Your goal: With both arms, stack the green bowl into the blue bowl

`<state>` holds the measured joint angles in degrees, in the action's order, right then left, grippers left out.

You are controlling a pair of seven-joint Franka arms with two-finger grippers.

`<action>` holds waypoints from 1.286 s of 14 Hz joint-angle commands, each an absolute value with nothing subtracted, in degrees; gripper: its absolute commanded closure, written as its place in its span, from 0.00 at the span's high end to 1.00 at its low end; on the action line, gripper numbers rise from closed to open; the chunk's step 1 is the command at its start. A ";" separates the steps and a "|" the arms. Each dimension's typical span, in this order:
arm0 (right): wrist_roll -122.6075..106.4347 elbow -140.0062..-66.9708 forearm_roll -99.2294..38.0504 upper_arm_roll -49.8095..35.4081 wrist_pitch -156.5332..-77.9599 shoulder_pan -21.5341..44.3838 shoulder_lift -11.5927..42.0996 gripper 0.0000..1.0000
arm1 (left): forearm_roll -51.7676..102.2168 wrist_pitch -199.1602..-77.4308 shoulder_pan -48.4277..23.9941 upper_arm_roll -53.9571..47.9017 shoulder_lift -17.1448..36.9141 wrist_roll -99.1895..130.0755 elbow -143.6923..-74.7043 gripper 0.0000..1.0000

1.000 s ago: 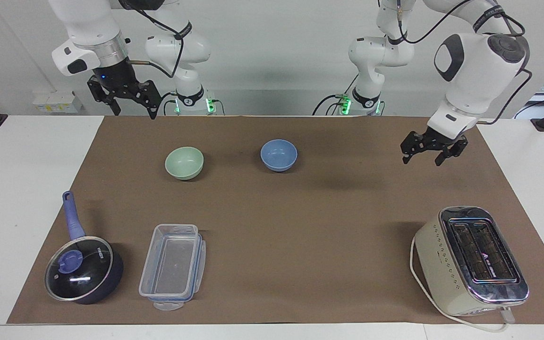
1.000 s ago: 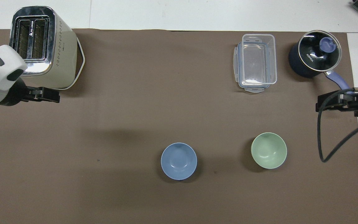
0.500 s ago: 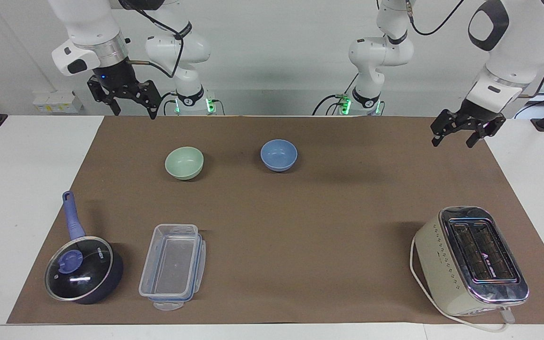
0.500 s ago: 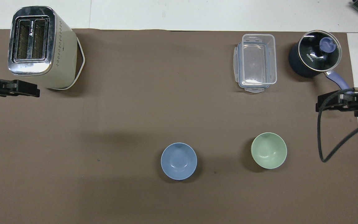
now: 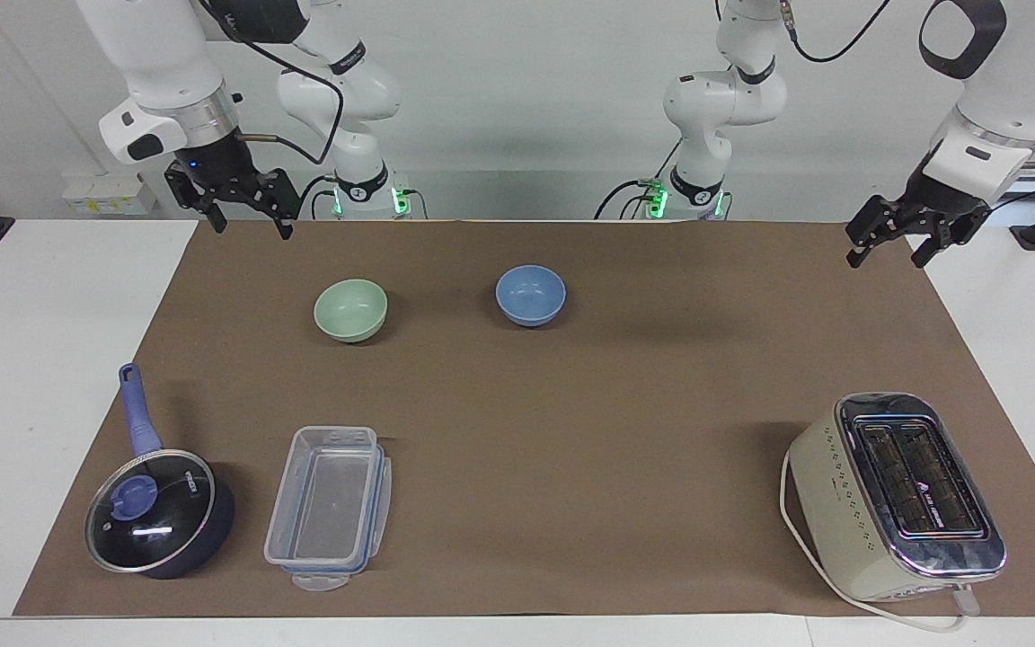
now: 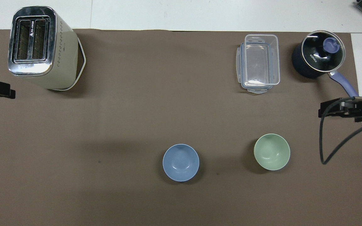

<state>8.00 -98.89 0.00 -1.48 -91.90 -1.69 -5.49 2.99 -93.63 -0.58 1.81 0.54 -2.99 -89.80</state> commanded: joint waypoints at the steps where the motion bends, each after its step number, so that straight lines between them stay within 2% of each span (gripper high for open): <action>1: 3.79 -110.44 -1.67 -1.41 -98.59 -3.95 -10.71 1.00 | 2.02 -90.98 -0.18 1.41 0.35 -3.16 -89.30 1.00; 4: 0.53 -119.07 -5.25 -1.23 -105.54 -5.27 -11.60 1.00 | 2.02 -83.86 0.09 1.41 -0.44 -2.99 -89.38 1.00; 10: -7.62 -135.77 -11.06 -1.23 -122.85 -5.97 -11.60 1.00 | 2.02 -84.20 -0.26 1.41 -0.44 -3.08 -89.30 1.00; 18: -14.85 -144.23 -11.34 -1.23 -133.59 -7.91 -9.41 1.00 | 2.02 -84.20 -0.18 1.41 -0.44 -3.08 -89.30 1.00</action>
<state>-12.05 -142.14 -9.84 -0.93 -131.56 -6.90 -8.92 2.99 -85.54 -0.50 1.71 -0.04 -2.98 -89.74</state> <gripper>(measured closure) 0.000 0.000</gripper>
